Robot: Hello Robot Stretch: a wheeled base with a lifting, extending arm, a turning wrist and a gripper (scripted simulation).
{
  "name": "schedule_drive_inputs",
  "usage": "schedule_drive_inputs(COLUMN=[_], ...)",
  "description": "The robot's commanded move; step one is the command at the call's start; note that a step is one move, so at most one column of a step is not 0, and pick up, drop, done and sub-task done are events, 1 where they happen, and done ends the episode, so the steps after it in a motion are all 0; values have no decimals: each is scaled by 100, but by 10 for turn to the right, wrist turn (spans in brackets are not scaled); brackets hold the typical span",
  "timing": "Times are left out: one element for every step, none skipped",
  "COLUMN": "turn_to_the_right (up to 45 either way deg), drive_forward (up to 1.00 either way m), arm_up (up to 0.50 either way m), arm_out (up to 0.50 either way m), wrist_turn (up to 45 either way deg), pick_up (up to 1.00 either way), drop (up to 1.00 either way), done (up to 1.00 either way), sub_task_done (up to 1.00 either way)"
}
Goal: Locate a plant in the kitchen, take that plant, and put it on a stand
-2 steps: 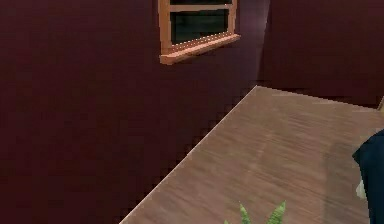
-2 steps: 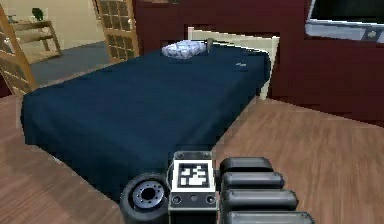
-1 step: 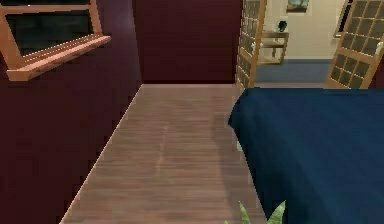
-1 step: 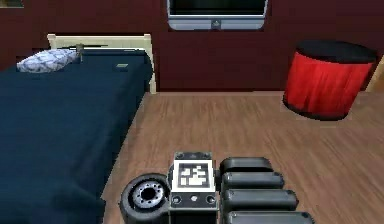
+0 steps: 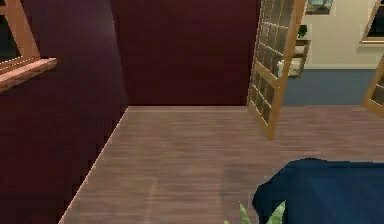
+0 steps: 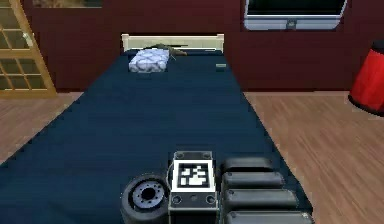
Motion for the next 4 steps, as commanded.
schedule_drive_inputs(turn_to_the_right=[0, 0, 450, 360], drive_forward=[100, 40, 0, 0], arm_up=[0, 0, 0, 0], arm_out=[0, 0, 0, 0], wrist_turn=[0, 0, 0, 0], pick_up=[0, 0, 0, 0], drop=[0, 0, 0, 0], done=[0, 0, 0, 0], sub_task_done=[0, 0, 0, 0])
